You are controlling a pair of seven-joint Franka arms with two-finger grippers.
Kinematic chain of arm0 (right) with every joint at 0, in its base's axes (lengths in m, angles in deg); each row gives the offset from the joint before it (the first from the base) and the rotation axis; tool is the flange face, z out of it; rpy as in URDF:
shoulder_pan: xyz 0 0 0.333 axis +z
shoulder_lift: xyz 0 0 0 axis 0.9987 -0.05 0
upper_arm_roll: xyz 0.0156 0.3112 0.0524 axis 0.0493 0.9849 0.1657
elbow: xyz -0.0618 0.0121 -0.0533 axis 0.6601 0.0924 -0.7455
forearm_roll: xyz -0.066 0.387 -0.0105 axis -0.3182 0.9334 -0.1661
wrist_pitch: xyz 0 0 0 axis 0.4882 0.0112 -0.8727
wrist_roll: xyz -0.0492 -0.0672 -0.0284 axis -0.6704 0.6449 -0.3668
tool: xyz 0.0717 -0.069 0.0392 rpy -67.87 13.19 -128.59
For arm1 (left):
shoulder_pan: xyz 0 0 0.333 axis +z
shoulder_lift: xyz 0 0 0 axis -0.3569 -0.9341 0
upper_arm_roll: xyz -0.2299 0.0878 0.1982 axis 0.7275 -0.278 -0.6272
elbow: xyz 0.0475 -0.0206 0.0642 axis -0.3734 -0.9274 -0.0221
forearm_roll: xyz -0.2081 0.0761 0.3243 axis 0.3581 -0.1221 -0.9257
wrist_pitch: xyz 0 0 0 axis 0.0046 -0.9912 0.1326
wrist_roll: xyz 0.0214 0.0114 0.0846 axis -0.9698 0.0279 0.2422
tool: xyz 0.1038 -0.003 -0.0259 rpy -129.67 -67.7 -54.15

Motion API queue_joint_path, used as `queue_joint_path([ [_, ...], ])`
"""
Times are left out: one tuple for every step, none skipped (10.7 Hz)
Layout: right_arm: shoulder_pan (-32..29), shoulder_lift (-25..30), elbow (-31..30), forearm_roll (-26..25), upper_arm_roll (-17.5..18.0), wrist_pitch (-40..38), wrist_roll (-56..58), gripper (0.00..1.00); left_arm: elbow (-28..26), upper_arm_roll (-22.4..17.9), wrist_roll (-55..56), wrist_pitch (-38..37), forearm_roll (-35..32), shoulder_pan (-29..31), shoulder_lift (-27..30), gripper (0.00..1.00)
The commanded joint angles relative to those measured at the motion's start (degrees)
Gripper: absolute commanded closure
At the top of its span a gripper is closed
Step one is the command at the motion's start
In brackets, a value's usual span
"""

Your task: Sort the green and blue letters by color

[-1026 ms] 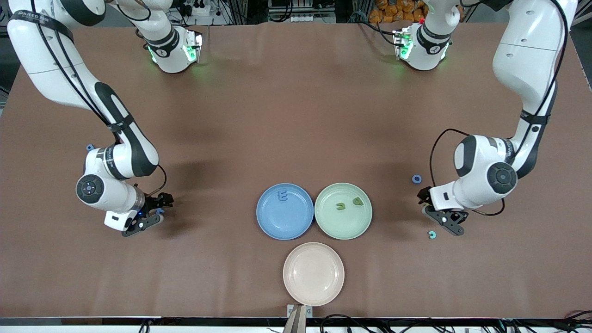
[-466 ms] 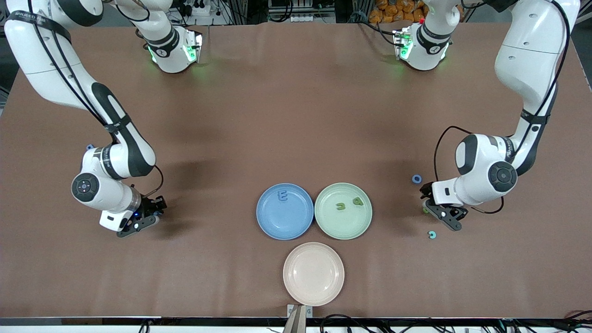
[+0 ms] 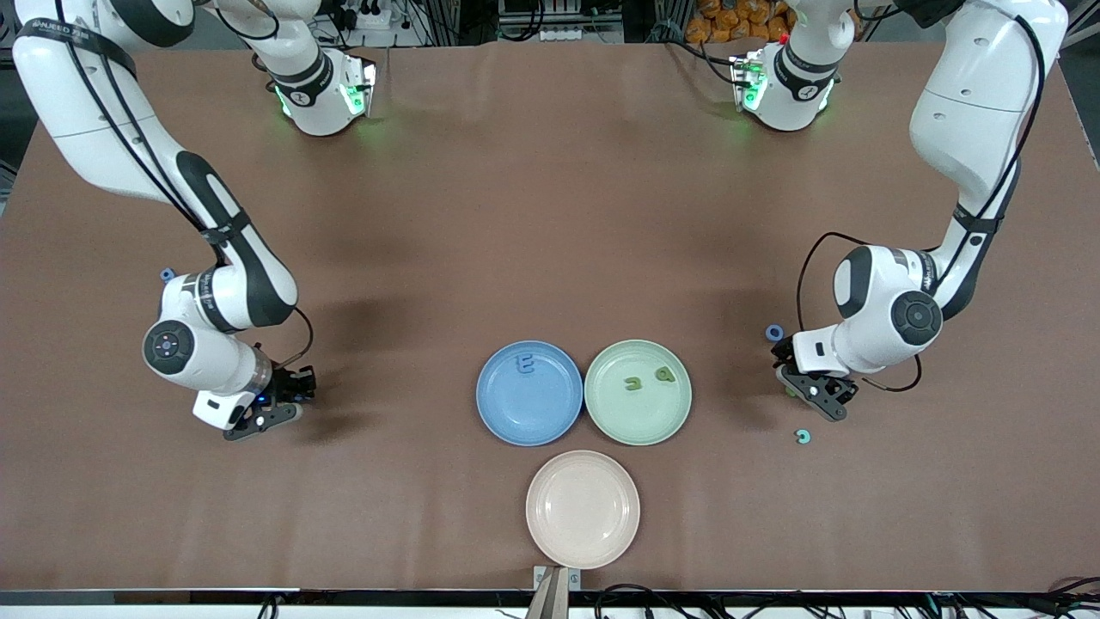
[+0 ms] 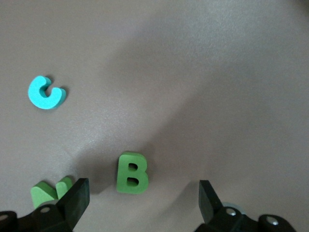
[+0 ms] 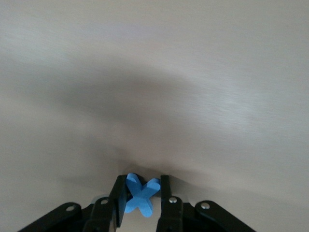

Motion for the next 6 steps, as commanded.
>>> queue_joint_path([
  [0.48,0.31,0.02,-0.32,4.17,-3.88,-9.05,1.0,-1.27,0.24,1.29,1.77,-0.97,0.4,0.38,0.28],
  [0.48,0.31,0.2,-0.32,5.58,-4.08,-12.3,1.0,-1.44,0.24,1.73,1.95,-0.97,0.4,0.38,0.52],
  [0.48,0.31,0.38,-0.32,7.25,-4.08,-15.46,1.0,-1.45,0.24,1.74,1.95,-0.97,0.4,0.38,0.68],
  [0.66,0.22,0.82,-0.32,9.01,-4.08,-19.76,1.0,-1.36,0.24,1.74,2.03,-0.97,0.4,0.38,0.72],
  [1.62,0.13,1.08,-0.32,10.68,-4.08,-24.5,1.0,-1.36,0.24,1.74,2.38,-0.97,0.48,0.12,0.8],
  [3.98,0.04,2.3,-0.23,10.87,-4.08,-29.59,1.0,-1.36,0.24,1.82,3.0,-0.97,0.48,-0.06,0.86],
])
